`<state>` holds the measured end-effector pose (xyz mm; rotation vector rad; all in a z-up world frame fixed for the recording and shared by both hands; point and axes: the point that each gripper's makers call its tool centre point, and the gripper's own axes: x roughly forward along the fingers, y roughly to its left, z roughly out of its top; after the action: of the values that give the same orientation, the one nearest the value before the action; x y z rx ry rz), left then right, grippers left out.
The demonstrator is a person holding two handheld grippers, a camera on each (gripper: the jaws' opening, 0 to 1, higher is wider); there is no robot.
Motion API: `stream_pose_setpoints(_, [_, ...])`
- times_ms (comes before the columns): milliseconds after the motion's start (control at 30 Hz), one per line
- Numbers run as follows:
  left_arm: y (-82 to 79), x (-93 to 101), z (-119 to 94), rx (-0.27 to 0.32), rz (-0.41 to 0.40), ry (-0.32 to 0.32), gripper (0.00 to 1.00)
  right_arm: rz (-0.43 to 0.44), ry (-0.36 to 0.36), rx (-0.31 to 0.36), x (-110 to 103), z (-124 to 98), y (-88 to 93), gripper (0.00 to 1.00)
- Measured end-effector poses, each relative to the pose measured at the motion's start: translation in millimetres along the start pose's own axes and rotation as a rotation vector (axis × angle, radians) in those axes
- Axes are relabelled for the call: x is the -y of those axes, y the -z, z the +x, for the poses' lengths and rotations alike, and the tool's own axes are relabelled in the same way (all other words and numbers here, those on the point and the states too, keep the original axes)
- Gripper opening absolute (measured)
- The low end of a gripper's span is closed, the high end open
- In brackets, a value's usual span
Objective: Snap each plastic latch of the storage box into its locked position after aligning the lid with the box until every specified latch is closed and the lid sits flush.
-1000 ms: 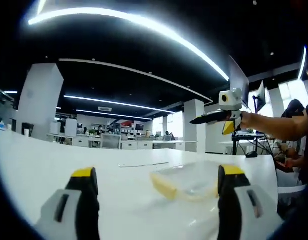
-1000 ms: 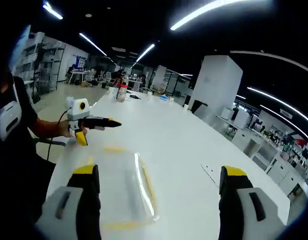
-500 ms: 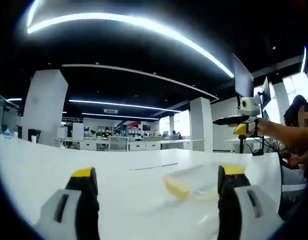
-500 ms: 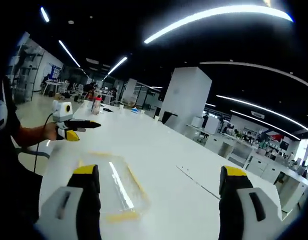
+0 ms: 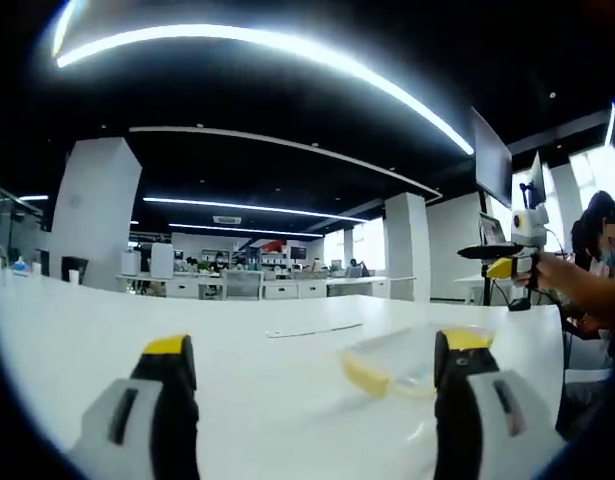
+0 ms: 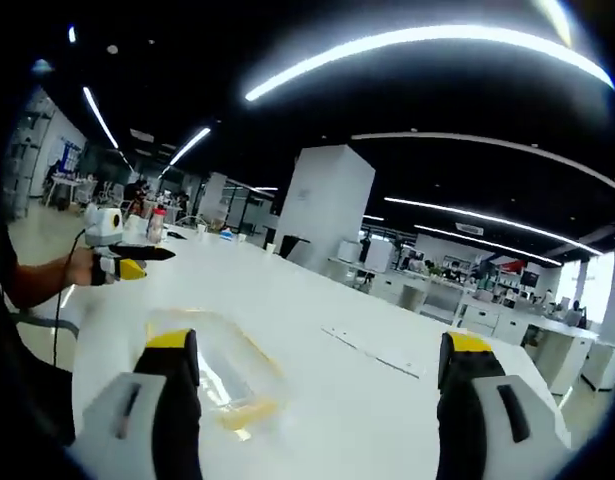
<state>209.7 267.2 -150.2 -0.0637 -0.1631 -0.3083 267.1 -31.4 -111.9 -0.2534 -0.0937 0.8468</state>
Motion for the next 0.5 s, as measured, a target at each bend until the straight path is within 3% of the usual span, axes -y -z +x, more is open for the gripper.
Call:
stream_pose_setpoints(167, [-4.2, -2.5, -2, -0.007, 0.018, -0.014, 1.0, 0.135, 0.135, 0.061, 23, -19, 5.3, 1.0])
stream_pose_setpoints(267, [2.1, -2.3, -3, -0.046, 0.028, -0.02, 1.0, 0.107, 0.21, 0.088, 34, -34, 7.5, 1.0])
stream_pose_setpoints(333, [3.5, -5.2, -3, -0.052, 0.02, -0.031, 1.0, 0.096, 0.24, 0.068, 37, -40, 14.8, 1.0])
stream_pose_setpoints(500, [3.7, -7.9, -7, -0.055, 0.009, -0.055, 0.98, 0.121, 0.273, 0.08, 39, -52, 20.2, 1.0])
